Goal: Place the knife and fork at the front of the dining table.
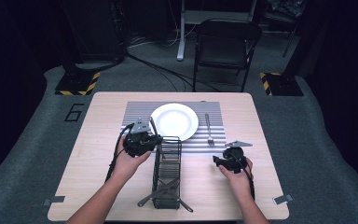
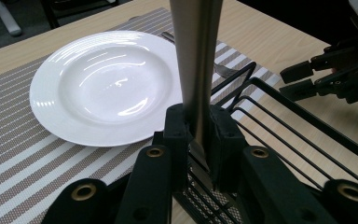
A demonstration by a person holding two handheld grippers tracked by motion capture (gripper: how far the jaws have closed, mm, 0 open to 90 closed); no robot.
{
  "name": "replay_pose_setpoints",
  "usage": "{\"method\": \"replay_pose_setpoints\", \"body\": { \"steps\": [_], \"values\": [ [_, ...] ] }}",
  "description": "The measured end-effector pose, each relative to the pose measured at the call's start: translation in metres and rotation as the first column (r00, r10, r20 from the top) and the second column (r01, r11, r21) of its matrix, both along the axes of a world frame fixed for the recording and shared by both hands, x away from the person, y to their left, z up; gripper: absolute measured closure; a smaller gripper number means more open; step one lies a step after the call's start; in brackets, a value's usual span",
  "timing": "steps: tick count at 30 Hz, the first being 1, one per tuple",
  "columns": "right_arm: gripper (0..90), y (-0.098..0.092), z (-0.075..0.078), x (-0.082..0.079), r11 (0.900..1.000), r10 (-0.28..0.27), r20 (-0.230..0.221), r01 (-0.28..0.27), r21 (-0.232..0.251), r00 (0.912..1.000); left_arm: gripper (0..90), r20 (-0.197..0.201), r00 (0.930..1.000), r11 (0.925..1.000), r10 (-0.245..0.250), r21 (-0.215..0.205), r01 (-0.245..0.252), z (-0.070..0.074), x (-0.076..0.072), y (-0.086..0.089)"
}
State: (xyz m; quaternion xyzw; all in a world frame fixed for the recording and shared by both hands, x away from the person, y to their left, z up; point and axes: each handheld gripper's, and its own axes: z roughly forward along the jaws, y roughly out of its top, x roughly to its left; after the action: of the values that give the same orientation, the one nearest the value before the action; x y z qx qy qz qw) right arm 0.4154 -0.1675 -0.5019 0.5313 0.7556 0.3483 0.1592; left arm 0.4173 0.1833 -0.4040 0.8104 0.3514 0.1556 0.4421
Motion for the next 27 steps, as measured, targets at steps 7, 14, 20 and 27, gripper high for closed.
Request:
{"method": "replay_pose_setpoints", "body": {
  "steps": [7,14,20,27],
  "values": [
    [48.7,-0.0008,-0.001,0.0008,1.0,-0.002,-0.001,0.002,0.006,1.0,80.1,-0.005,1.0,0.9998,0.005,-0.021,-0.005,-0.0009,0.0001,0.0003],
    [48.7,-0.0027,-0.0018,0.0012,1.0,-0.008,-0.008,0.008,0.017,0.9999,80.9,-0.006,1.0,1.0,0.004,-0.002,-0.004,0.0004,-0.0029,0.0015],
    [48.7,-0.0027,-0.0023,0.0015,1.0,-0.003,-0.005,0.003,0.015,1.0,81.4,-0.012,0.9999,1.0,0.0,0.009,0.0,0.0025,-0.0068,-0.0009],
    [48.6,-0.0027,-0.0027,0.0017,1.0,-0.004,-0.008,0.005,0.017,1.0,81.8,-0.017,0.9997,0.9997,-0.014,0.02,0.015,0.0053,-0.0056,-0.008]
  ]
}}
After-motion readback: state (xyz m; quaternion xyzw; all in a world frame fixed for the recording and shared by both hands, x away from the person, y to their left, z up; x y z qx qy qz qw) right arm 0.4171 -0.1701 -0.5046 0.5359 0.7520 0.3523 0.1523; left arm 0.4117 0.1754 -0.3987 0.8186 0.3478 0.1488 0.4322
